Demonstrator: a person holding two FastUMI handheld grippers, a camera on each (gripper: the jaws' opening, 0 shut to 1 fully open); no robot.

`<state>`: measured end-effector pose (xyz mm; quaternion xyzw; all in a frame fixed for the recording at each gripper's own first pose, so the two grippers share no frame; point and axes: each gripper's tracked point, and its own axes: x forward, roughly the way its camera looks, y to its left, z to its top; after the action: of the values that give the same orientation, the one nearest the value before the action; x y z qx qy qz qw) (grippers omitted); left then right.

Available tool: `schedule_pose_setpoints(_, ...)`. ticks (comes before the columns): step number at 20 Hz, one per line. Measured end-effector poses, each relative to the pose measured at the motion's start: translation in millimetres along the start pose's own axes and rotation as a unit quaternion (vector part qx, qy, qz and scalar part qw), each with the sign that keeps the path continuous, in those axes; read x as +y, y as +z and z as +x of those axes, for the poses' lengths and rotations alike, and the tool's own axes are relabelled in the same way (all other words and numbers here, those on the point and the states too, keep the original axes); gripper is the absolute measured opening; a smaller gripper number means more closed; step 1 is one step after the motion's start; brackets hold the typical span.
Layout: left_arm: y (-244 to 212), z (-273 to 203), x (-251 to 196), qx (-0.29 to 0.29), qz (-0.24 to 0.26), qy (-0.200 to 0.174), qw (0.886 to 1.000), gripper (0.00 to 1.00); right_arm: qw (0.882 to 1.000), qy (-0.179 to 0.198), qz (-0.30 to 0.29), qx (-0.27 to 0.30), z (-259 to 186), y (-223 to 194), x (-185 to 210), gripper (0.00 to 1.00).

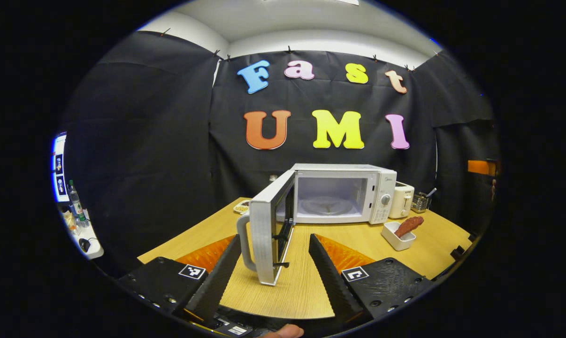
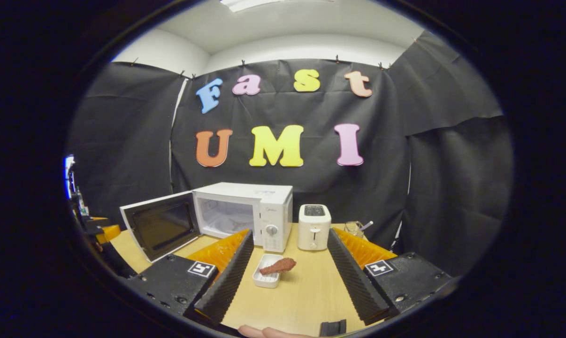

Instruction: Open the microwave oven with the left hand, put the food in, and close the microwave oven.

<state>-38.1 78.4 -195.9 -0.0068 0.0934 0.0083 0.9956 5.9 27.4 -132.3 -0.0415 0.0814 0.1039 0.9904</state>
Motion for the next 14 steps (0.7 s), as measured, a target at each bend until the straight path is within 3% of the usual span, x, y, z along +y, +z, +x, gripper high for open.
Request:
schedule_pose_setpoints(1,13,1,-5,-0.009,0.002,-0.001,1.000,0.89,1.000,-0.002,-0.002,0.006,7,0,-3,0.90)
schedule_pose_setpoints(2,26,2,-10,-0.016,0.005,-0.002,1.000,0.89,1.000,-0.002,-0.003,0.013,15,-2,-5,1.00)
schedule_pose_setpoints(6,70,17,-35,-0.042,0.001,-0.015,0.999,0.89,0.999,0.001,-0.009,0.047,49,-11,-15,1.00)
schedule_pose_setpoints(7,78,22,-41,-0.044,0.003,-0.018,0.999,0.89,0.998,0.004,-0.008,0.060,60,-17,-17,0.91)
schedule_pose_setpoints(8,87,24,-44,-0.051,0.004,-0.017,0.999,0.89,0.997,0.009,-0.005,0.074,72,-24,-18,1.00)
schedule_pose_setpoints(13,117,45,-69,-0.073,-0.005,-0.020,0.997,0.89,0.986,0.038,0.012,0.165,128,-66,-25,1.00)
schedule_pose_setpoints(14,120,48,-74,-0.075,-0.004,-0.022,0.997,0.89,0.982,0.047,0.021,0.183,136,-76,-25,0.92)
